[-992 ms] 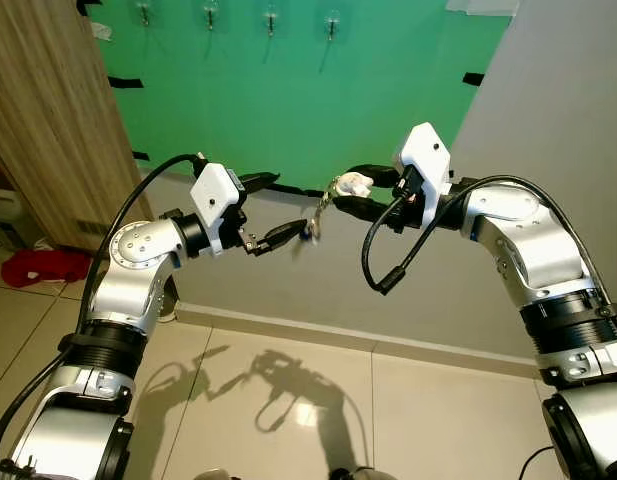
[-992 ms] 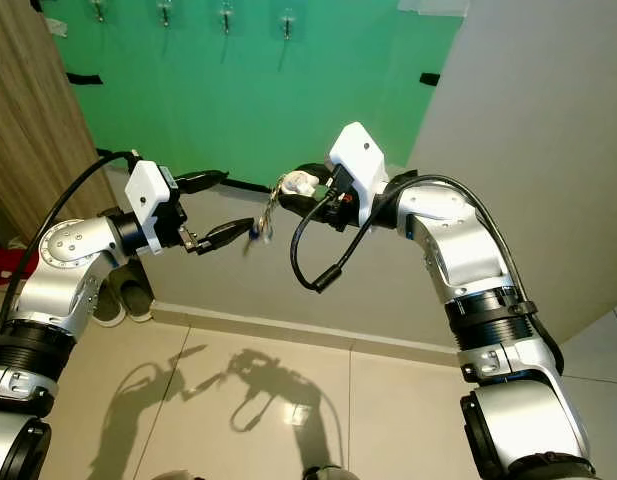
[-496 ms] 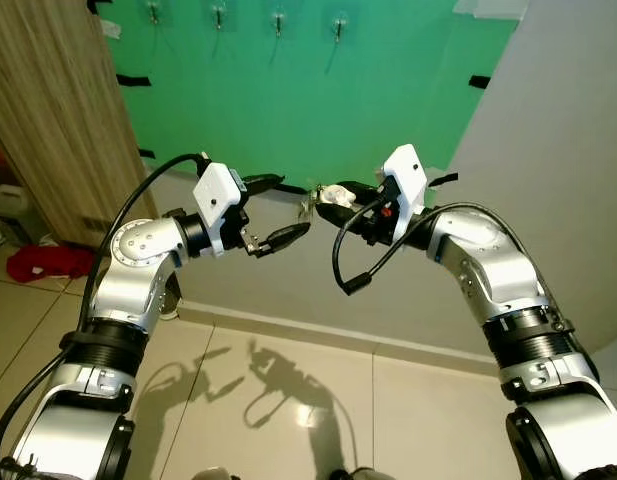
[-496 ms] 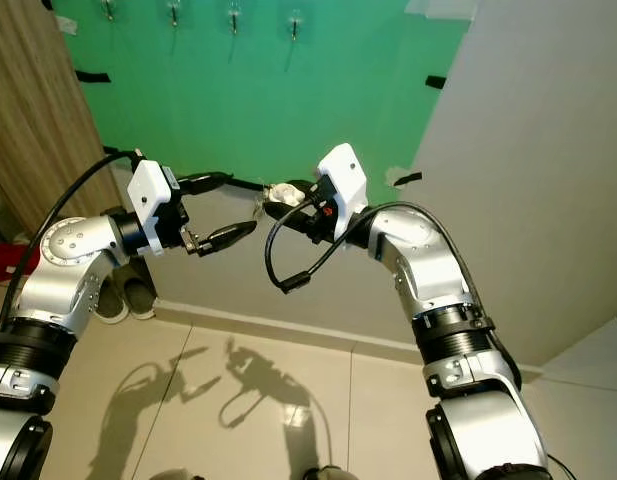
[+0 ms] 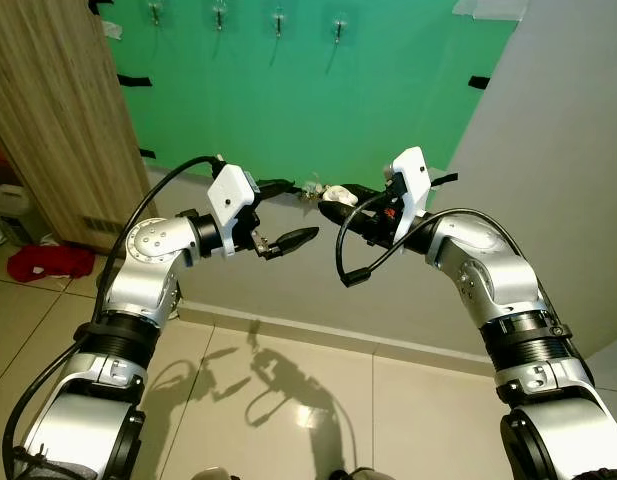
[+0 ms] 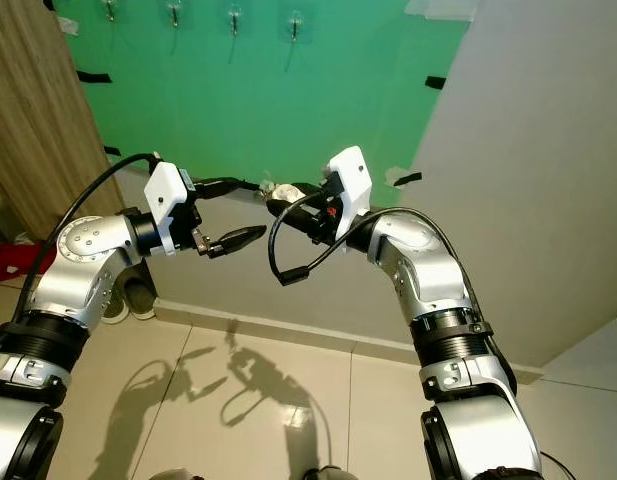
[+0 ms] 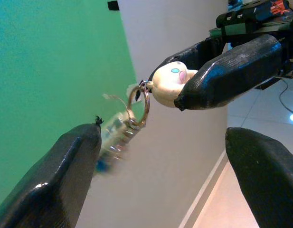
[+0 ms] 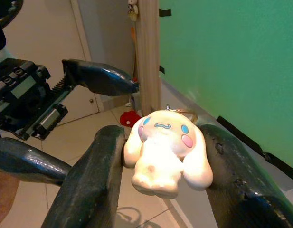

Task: Hang keys on a hook

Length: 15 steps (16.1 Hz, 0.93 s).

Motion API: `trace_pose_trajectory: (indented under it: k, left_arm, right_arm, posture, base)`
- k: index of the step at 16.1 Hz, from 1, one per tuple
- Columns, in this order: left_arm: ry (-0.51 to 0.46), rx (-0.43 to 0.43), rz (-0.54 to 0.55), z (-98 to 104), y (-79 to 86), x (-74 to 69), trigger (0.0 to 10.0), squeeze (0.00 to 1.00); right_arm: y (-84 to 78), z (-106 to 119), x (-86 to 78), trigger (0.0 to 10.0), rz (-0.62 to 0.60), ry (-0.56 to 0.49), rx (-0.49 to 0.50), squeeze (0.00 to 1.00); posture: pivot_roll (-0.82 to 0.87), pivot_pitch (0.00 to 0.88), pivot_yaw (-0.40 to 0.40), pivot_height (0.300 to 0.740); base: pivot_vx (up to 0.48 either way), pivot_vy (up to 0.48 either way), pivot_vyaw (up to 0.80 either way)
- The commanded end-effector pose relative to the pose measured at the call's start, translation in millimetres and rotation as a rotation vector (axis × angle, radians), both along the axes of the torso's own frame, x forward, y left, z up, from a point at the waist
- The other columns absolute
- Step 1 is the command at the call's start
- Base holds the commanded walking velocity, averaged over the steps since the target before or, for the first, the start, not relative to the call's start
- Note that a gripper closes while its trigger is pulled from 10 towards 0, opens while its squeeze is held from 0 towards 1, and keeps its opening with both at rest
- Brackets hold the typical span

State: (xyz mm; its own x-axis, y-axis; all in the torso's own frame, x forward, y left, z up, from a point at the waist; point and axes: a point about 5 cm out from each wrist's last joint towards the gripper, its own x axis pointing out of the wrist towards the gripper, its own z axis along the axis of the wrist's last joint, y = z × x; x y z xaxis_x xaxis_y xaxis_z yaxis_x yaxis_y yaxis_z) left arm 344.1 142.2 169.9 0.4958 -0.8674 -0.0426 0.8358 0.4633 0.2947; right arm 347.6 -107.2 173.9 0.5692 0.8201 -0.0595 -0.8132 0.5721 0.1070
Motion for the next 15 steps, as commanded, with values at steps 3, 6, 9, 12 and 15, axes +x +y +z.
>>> trace_pose_trajectory:
  k: [3,6,9,12,15]
  left_arm:
    - [-0.015,0.006,-0.017,5,-8.5,4.4,10.0,0.00]
    - [-0.016,0.011,-0.008,2,-11.6,5.2,10.0,0.00]
    - [-0.013,0.002,0.005,-1,-17.6,6.8,10.0,0.00]
    - [-0.009,-0.008,0.009,-2,-21.8,9.4,10.0,0.00]
    - [-0.022,-0.010,0.012,-1,-25.3,11.7,10.0,0.00]
  right_arm:
    - [-4.4,8,-1.7,10.0,0.016,-0.021,-0.010,0.00]
    - [-4.9,13,-1.2,10.0,0.026,-0.029,-0.012,0.00]
    - [1.0,24,-5.2,10.0,0.065,-0.070,-0.009,0.00]
    - [3.2,28,-6.3,10.0,0.093,-0.077,-0.011,0.00]
    - [4.7,27,-8.8,10.0,0.125,-0.078,-0.040,0.00]
  posture:
    - [-0.05,0.000,-0.103,0.740]
    - [-0.05,0.000,-0.117,0.740]
    - [-0.05,0.000,-0.131,0.740]
    - [-0.06,0.000,-0.138,0.740]
    - [-0.06,0.000,-0.137,0.740]
  base:
    - [0.000,0.000,0.00]
    - [0.000,0.000,0.00]
    - [0.000,0.000,0.00]
    - [0.000,0.000,0.00]
    - [0.000,0.000,0.00]
